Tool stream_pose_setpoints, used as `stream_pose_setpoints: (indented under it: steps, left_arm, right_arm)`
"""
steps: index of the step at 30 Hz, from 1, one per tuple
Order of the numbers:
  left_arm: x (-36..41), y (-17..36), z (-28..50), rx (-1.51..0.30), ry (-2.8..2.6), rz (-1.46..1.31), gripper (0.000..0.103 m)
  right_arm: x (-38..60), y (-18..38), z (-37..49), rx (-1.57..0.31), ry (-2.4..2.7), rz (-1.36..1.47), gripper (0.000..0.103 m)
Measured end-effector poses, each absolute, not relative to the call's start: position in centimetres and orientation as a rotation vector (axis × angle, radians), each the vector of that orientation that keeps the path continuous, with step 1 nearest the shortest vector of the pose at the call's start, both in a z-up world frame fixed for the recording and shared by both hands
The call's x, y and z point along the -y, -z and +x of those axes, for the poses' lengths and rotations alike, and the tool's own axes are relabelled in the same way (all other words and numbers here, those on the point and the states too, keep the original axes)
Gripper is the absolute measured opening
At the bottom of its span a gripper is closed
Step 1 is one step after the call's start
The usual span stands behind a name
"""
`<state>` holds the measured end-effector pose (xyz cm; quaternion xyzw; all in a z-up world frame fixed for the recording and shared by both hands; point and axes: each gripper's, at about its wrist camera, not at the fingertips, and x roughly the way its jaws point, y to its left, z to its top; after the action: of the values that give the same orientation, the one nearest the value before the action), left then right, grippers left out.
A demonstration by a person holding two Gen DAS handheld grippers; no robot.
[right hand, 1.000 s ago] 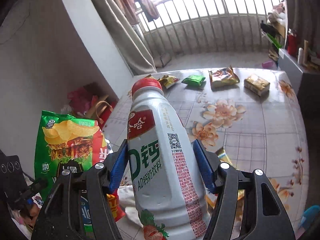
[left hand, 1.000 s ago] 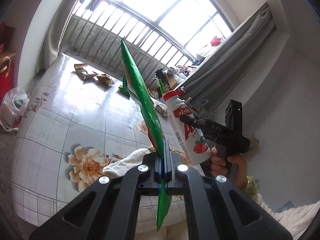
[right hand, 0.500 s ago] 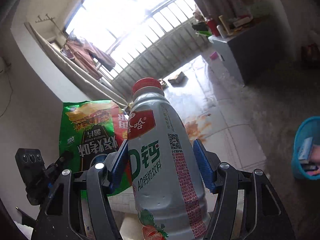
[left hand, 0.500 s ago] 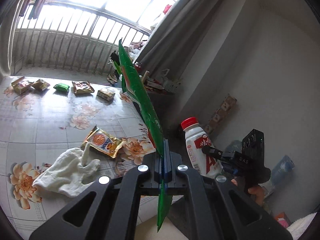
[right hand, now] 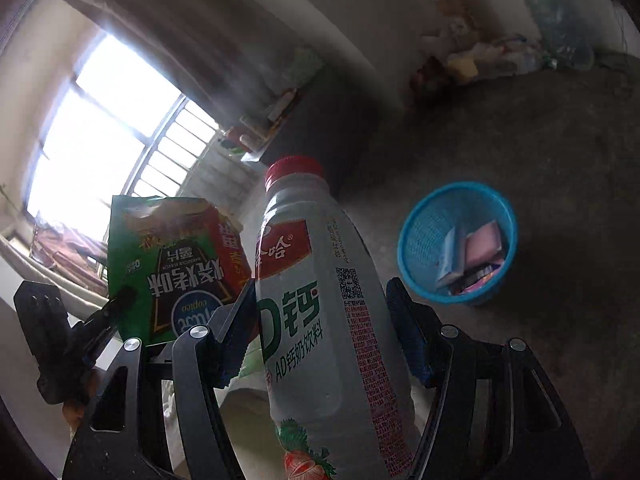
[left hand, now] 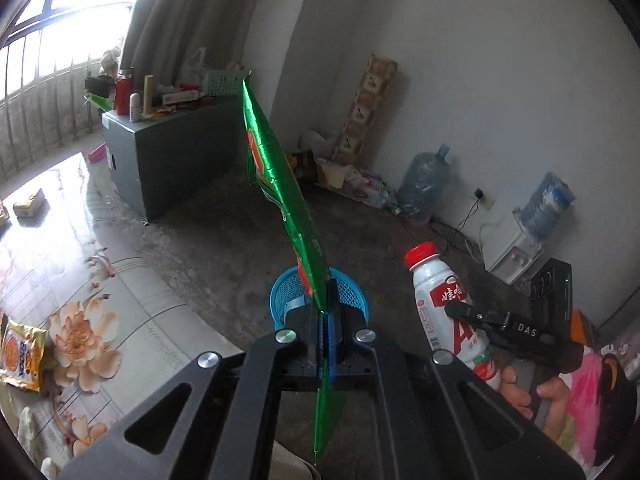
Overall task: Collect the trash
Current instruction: 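Carry the chip bag and milk bottle over the blue wastebasket with both tools, then open both tools to drop the chip bag and bottle into the wastebasket, then move both open tools back toward the bed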
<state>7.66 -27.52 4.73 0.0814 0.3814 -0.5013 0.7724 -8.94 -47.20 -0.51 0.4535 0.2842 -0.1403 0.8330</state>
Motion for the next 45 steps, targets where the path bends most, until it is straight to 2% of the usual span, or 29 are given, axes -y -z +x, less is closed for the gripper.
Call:
stream_pose_setpoints:
  steps: [10, 13, 14, 15, 16, 17, 20, 26, 30, 36, 45]
  left_arm:
    - [46.3, 8.2, 10.7, -1.02, 1.012, 0.54, 0.001]
    - [50.5, 11.2, 11.2, -1.013, 0.988, 0.601, 0.004]
    - [51.7, 12.3, 11.6, -1.032, 1.0, 0.607, 0.008]
    - [52.6, 13.6, 12.0, -1.061, 1.0, 0.625, 0.02]
    - [53.4, 14.8, 12.4, -1.083, 0.973, 0.643, 0.034]
    - [53.7, 15.6, 12.7, -1.102, 0.947, 0.64, 0.04]
    - [52.7, 16.5, 13.6, -1.19, 0.928, 0.53, 0.044]
    - [51.0, 13.6, 14.0, -1.15, 0.936, 0.478, 0.045]
    - [49.5, 9.6, 12.8, -1.086, 0.958, 0.444, 0.062]
    - [44.8, 3.0, 9.7, -0.969, 1.014, 0.437, 0.078]
    - [34.0, -1.6, 6.5, -0.862, 1.015, 0.397, 0.089]
  right_arm:
    - [54.9, 12.3, -6.0, -0.673, 0.419, 1.243, 0.061]
    - [57.4, 15.2, -4.0, -0.688, 0.469, 1.3, 0.064]
    - [58.2, 16.5, -3.1, -0.7, 0.487, 1.304, 0.074]
    - [58.9, 18.0, -2.7, -0.7, 0.493, 1.325, 0.078]
    - [59.5, 19.5, -2.4, -0.706, 0.508, 1.354, 0.077]
    - [60.0, 20.9, -2.3, -0.726, 0.543, 1.376, 0.077]
    - [60.2, 22.7, -3.7, -0.718, 0.582, 1.454, 0.077]
    - [58.5, 21.1, -6.9, -0.68, 0.578, 1.405, 0.077]
    - [57.8, 19.6, -7.9, -0.674, 0.581, 1.363, 0.077]
    - [54.9, 15.4, -9.4, -0.671, 0.581, 1.218, 0.077]
    - [47.6, 7.1, -9.6, -0.642, 0.524, 0.885, 0.095]
